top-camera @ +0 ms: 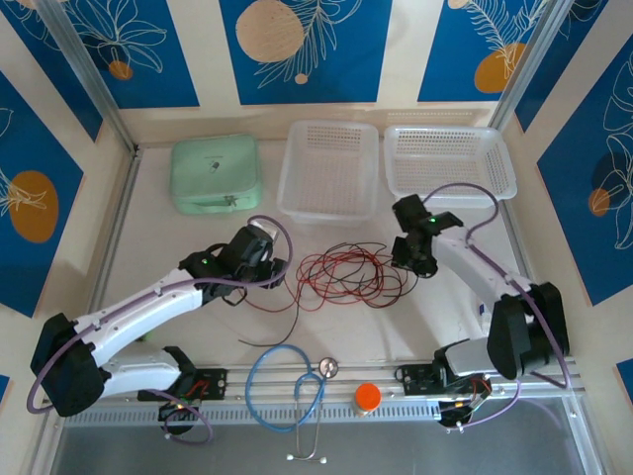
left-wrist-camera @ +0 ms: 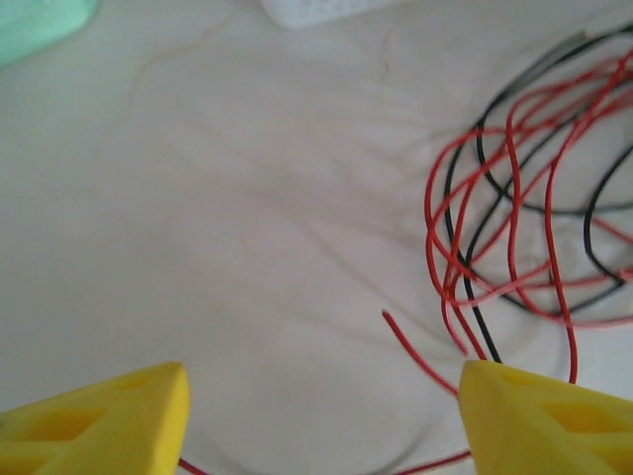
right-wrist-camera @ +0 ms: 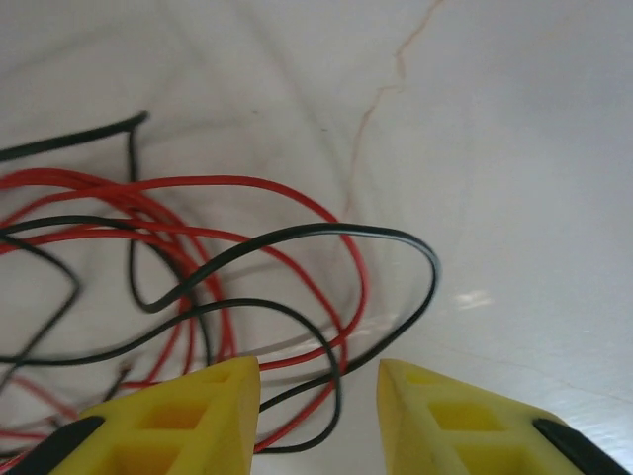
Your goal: Untangle the cables
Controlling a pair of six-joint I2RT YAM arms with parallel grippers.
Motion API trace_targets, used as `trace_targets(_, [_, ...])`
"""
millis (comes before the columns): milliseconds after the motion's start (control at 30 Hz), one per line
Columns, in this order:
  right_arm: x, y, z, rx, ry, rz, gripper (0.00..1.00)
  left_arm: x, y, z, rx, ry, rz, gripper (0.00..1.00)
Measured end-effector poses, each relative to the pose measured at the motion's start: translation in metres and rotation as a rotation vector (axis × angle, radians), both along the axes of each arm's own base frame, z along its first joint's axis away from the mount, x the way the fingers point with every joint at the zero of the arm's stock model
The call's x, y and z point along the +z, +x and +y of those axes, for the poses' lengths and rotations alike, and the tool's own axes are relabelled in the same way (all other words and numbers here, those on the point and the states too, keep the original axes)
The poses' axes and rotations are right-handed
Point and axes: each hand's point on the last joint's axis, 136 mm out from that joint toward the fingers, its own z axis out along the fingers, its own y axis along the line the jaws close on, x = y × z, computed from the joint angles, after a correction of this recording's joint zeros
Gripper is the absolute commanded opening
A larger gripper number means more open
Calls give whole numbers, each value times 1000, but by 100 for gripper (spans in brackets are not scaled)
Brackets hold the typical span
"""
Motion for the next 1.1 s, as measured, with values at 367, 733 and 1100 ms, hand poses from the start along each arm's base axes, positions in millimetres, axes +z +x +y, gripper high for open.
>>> trace_targets(367, [52,-3,31,34,322,-150,34,-24,-51,-43,-174,-217,263,60])
trace_targets(733, [48,-8,43,56,365,-125,29,-72,-93,-79,-295,-255,528,57])
trace_targets(1100, [43,-10,47,66,365,-111,26,-97,-85,-79,-254,-103,533,27])
